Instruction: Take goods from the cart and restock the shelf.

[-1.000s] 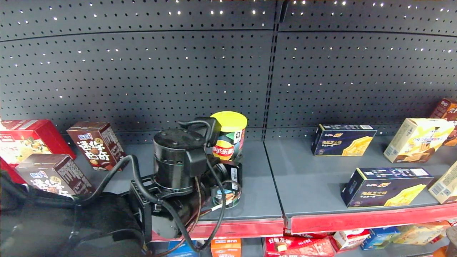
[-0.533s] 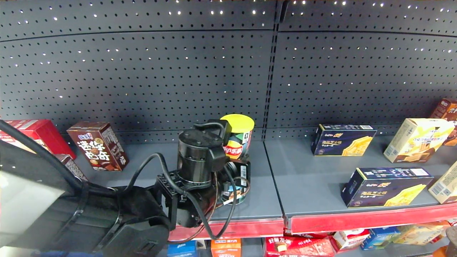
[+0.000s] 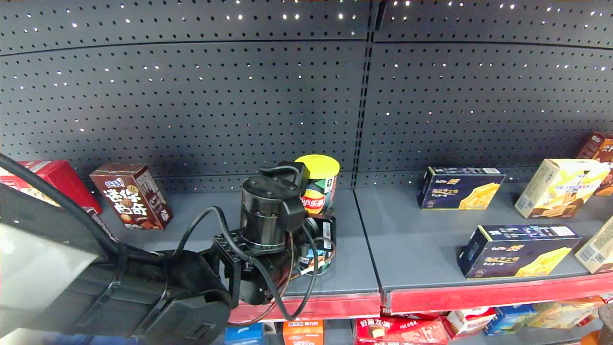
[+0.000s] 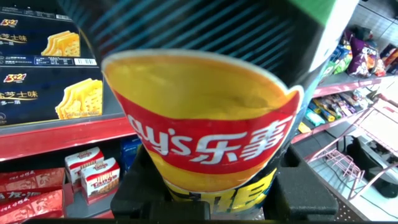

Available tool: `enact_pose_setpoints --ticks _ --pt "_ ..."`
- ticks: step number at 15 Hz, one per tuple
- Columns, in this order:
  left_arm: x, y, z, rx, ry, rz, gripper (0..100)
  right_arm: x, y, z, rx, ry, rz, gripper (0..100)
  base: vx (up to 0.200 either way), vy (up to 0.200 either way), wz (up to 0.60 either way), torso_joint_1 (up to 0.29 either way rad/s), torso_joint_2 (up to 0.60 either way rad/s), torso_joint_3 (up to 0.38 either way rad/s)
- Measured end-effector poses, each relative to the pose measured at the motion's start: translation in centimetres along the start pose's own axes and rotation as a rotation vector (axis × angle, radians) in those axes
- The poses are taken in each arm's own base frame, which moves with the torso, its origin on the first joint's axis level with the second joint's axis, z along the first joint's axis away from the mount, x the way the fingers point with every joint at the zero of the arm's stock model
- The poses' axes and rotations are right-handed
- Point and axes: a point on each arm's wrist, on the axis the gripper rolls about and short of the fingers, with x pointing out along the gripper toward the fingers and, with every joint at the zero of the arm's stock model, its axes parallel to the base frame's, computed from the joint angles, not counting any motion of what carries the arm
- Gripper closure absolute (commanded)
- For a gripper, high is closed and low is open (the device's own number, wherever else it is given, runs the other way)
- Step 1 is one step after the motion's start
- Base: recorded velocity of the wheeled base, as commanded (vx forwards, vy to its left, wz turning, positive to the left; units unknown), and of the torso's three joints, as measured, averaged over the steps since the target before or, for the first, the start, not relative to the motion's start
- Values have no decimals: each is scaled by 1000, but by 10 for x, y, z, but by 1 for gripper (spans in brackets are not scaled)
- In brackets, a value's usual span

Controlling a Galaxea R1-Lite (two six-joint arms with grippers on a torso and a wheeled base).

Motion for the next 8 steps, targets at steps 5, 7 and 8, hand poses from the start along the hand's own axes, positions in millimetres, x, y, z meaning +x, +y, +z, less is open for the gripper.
enact_pose_setpoints --ticks 5,7,8 --pt "-11 17 0 4 12 42 100 0 0 0 -2 1 1 100 0 0 0 0 0 0" --pt "-17 30 3 1 11 73 100 0 1 -1 -3 4 1 100 0 0 0 0 0 0" --pt "-20 34 4 -1 8 79 100 1 1 -1 -4 5 3 100 0 0 0 0 0 0"
